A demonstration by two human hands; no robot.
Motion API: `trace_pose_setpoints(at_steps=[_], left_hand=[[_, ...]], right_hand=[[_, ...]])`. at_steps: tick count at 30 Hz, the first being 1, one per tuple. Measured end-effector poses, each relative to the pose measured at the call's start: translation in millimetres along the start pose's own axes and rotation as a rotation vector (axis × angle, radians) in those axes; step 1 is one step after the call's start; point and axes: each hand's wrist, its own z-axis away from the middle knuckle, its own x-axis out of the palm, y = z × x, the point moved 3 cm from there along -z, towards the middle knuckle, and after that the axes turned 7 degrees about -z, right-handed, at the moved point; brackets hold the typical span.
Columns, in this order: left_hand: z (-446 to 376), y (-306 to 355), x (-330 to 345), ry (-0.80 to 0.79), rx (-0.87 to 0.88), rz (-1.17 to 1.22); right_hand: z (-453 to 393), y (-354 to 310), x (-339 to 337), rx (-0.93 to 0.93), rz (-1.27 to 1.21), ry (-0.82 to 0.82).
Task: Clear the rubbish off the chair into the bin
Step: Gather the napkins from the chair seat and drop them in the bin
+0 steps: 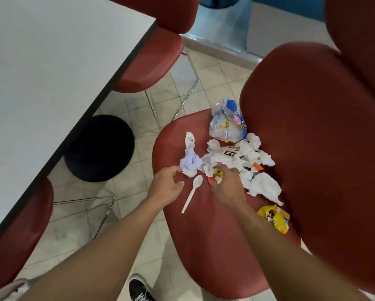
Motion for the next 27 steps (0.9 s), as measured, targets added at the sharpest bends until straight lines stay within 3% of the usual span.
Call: trace_pose_setpoints(at_steps=[5,11,17,21,27], left_hand=[[-55.2,21.3,43.6,0.062,0.077,-0.164],[-94.6,30.8,77.7,0.07,0.002,-0.355],[-95.0,29.2,78.2,0.17,-0.035,-0.28],[-86.9,27.1,68.7,0.181,-0.069,-0.257],[-77.4,16.5,62.2,0.202,-0.089,-0.241]], right_hand=[[-54.1,34.1,2.7,0.029,0.099,-0.009],[-93.2,57.8,14.8,-0.041,0.31,0.008],[-95.4,64.7,15.5,-0.148,0.425,0.049],[-95.9,63.2,21.8,-0.134,0.601,-0.026],[-96.7,59.1,36.1,-0.118,0.662,-0.027]])
